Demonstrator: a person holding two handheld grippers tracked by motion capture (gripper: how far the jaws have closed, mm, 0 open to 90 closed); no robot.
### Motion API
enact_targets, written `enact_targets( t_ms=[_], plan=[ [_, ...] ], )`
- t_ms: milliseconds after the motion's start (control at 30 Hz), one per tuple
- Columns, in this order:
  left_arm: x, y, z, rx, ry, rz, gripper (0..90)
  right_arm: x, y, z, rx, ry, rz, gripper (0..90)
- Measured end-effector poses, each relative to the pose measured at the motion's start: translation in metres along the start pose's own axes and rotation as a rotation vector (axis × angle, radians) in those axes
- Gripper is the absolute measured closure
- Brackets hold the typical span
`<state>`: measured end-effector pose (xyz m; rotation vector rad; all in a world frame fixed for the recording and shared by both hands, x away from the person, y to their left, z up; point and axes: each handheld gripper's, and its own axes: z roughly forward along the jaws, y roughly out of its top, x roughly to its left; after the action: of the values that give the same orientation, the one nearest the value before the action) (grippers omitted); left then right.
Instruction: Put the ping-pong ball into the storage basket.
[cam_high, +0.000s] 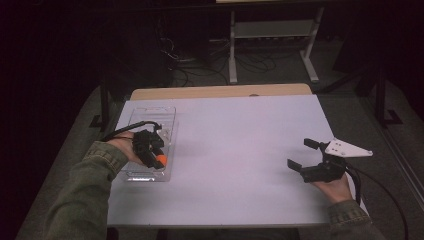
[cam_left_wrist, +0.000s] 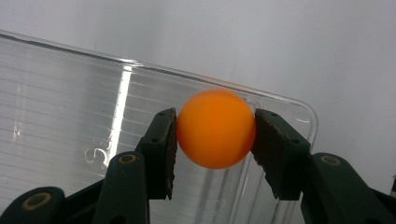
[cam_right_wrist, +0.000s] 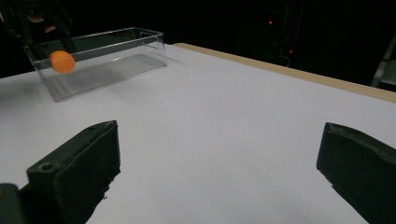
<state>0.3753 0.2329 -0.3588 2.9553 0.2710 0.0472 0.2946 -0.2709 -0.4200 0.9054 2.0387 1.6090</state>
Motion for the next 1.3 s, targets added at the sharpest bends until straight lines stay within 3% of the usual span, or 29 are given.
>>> enact_targets(
  t_ms=[833,1133,1300],
  plan=[
    [0.008,-0.007,0.020,0.007,-0.030,-0.046,50.6,0.000,0.000,0.000,0.004,0.002,-0.005,0.0],
    [0.006,-0.008,0.019,0.005,-0.002,-0.039,50.1,0.000,0.000,0.000,0.003,0.004,-0.006,0.0],
    [0.006,-0.009,0.016,0.000,0.012,-0.046,45.6,0.000,0.000,0.000,0.002,0.003,-0.006,0.0]
  ],
)
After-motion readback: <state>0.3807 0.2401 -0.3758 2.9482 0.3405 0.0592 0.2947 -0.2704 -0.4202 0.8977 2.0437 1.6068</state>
